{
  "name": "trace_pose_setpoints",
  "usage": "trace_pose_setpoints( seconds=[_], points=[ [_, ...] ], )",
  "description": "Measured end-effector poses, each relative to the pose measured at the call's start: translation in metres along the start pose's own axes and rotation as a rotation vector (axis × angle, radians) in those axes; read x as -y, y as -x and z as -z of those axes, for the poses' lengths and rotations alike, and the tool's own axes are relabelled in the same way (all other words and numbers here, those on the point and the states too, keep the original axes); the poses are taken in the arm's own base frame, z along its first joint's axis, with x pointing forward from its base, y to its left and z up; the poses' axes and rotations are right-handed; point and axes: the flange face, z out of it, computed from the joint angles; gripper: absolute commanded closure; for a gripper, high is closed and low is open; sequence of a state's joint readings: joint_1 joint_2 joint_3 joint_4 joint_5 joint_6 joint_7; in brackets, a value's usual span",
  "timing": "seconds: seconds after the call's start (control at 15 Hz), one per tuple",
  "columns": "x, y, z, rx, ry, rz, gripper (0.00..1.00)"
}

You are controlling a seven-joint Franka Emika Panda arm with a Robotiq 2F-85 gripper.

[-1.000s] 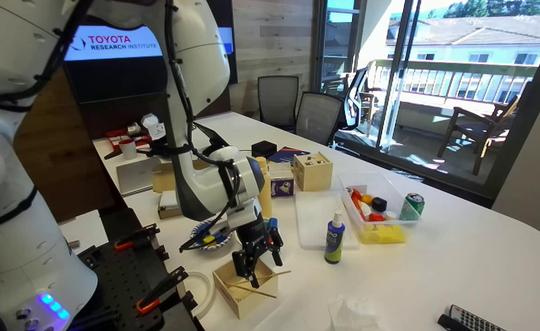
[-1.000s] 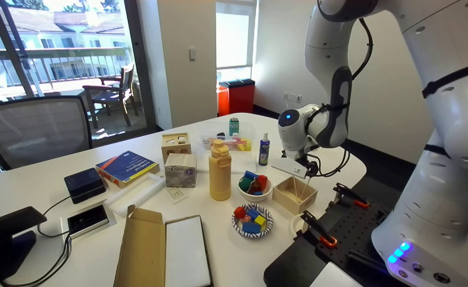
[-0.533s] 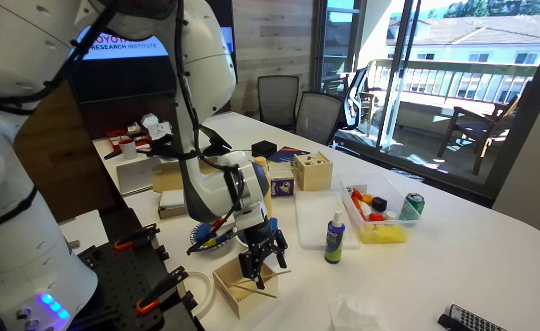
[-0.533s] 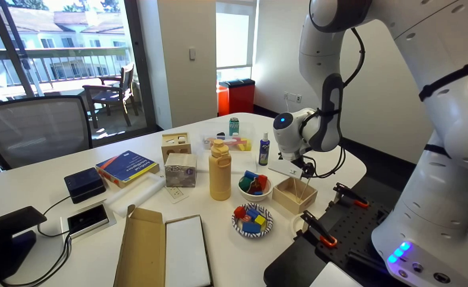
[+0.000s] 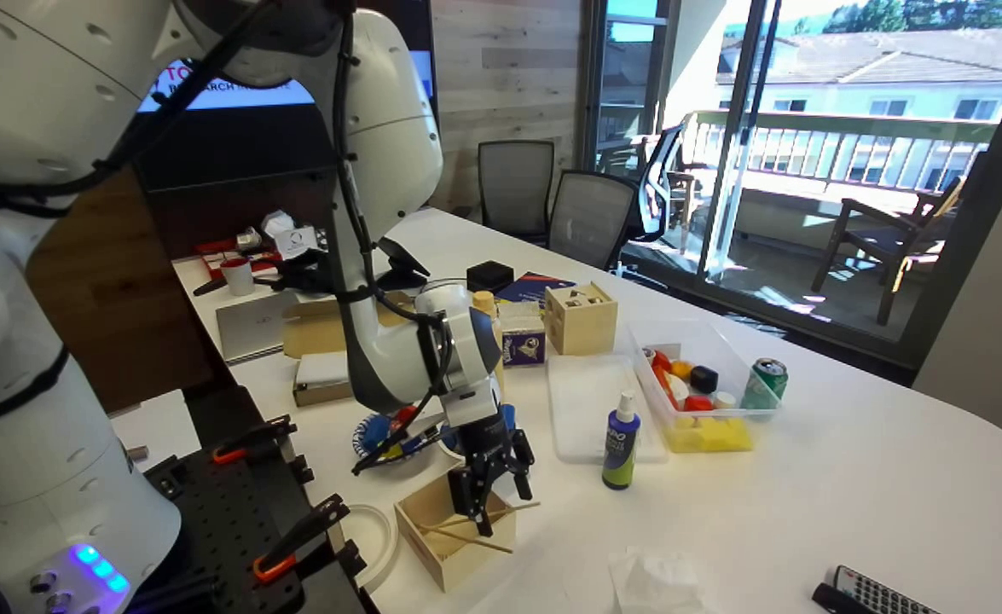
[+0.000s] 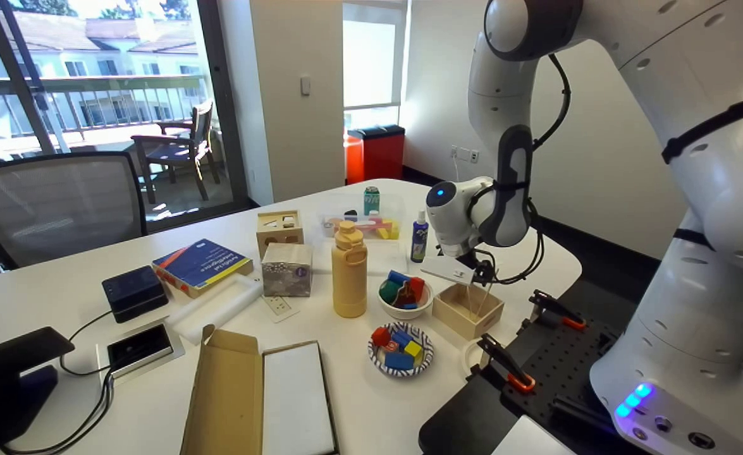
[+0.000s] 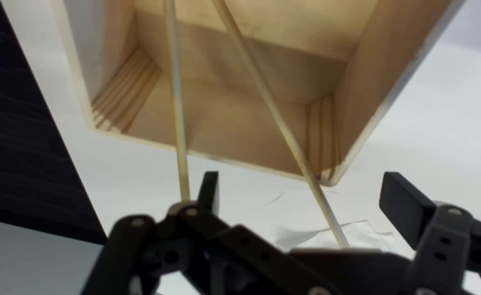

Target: Stir the bowl with the straws

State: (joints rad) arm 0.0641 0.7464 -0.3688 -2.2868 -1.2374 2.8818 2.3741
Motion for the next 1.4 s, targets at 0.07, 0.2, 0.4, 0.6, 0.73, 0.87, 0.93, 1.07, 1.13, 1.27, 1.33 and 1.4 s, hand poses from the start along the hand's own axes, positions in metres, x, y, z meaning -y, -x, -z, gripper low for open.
trace_pose_setpoints(
  seconds=[0.07, 0.2, 0.4, 0.6, 0.73, 0.87, 0.93, 1.07, 1.13, 1.27, 1.33, 1.4],
  points=[
    [0.000, 0.000, -0.001, 0.006, 0.005, 0.000, 0.00],
    [0.000, -0.002, -0.002, 0.018, 0.014, 0.000, 0.00],
    [-0.001, -0.006, -0.006, 0.036, 0.033, 0.000, 0.00],
    [-0.003, -0.009, -0.010, 0.053, 0.057, 0.002, 0.00],
    [-0.004, -0.011, -0.012, 0.062, 0.067, -0.001, 0.00],
    [-0.005, -0.012, -0.014, 0.068, 0.074, -0.003, 0.00],
    [-0.005, -0.013, -0.014, 0.072, 0.076, -0.007, 0.00],
    [-0.005, -0.014, -0.014, 0.078, 0.077, -0.013, 0.00],
    [-0.005, -0.014, -0.014, 0.084, 0.078, -0.012, 0.00],
    [-0.003, -0.013, -0.013, 0.101, 0.084, -0.006, 0.00],
    [-0.002, -0.012, -0.013, 0.111, 0.092, -0.003, 0.00],
    [-0.002, -0.012, -0.013, 0.119, 0.104, 0.000, 0.00]
  ],
)
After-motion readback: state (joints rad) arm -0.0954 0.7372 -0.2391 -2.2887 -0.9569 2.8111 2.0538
